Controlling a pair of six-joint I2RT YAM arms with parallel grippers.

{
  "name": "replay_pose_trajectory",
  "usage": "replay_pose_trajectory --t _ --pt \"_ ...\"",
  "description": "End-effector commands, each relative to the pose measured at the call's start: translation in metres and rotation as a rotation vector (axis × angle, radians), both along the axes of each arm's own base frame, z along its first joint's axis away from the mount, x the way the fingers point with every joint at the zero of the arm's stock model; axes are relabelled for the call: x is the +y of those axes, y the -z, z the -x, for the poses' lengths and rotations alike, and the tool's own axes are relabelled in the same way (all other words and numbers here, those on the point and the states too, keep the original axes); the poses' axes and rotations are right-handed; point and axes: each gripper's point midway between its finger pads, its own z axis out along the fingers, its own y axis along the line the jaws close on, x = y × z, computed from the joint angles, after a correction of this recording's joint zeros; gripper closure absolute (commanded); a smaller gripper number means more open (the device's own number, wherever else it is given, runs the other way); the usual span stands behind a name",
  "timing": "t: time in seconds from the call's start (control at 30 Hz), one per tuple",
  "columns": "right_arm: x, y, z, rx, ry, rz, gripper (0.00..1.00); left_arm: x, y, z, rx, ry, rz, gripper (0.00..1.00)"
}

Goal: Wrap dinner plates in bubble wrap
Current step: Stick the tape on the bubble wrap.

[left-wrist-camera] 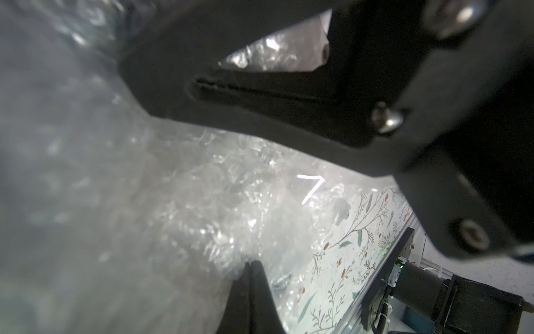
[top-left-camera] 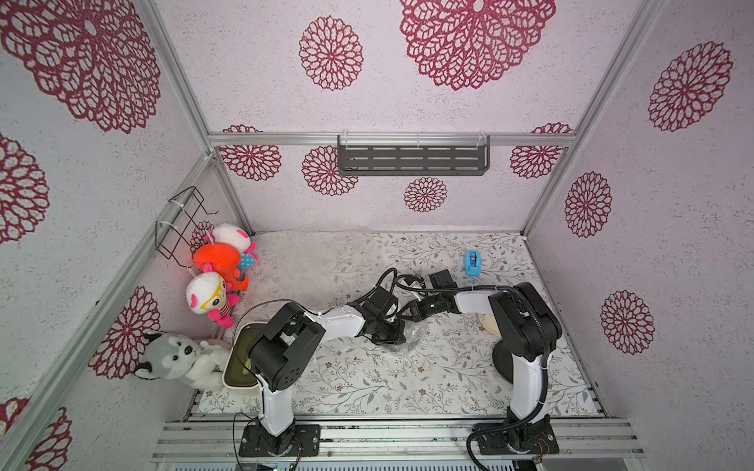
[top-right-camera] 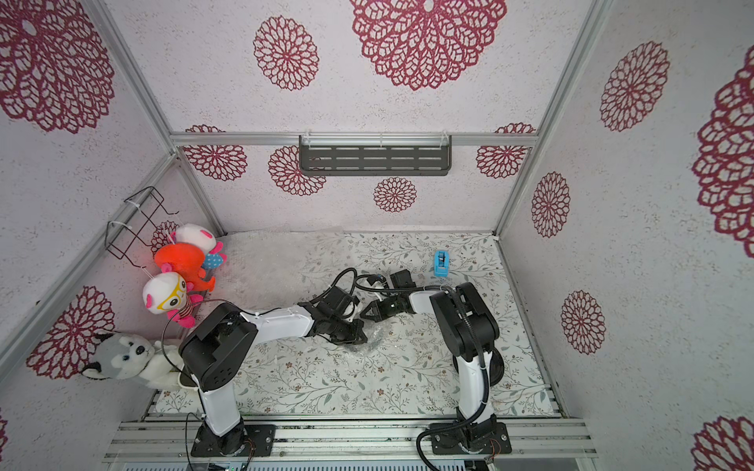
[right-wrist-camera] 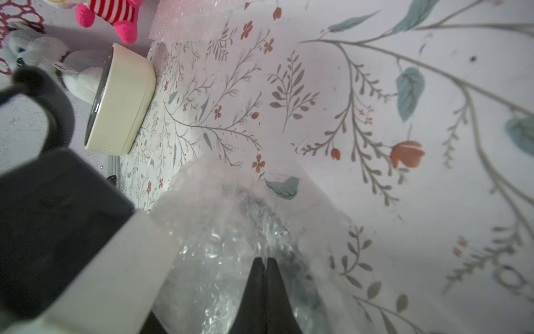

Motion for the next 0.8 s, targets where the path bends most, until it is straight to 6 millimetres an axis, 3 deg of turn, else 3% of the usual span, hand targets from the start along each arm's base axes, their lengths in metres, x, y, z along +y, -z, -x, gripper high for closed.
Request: replay_pose_trajectory --t 0.0,0.2,0.33,0.57,0.77 --pt "-0.015 0.017 -0.004 -0.115 0.018 0.163 0.91 0.008 0.010 0.019 0.031 0.032 -0.046 1.00" --pt "-0.016 -0.008 -0.027 -0.301 0.063 0.183 0.69 0.007 0.010 0.019 0.029 0.034 -0.044 1.00" --pt "-0.007 -0.028 -0.042 -0.449 0.033 0.153 0.61 0.007 0.009 0.020 0.029 0.036 -0.041 1.00" --pt "0.006 -0.032 -0.063 -0.544 -0.053 0.167 0.52 0.006 0.008 0.019 0.024 0.038 -0.038 1.00" --pt "0.008 -0.023 -0.053 -0.530 -0.202 0.198 0.46 0.006 0.008 0.020 0.023 0.038 -0.035 1.00"
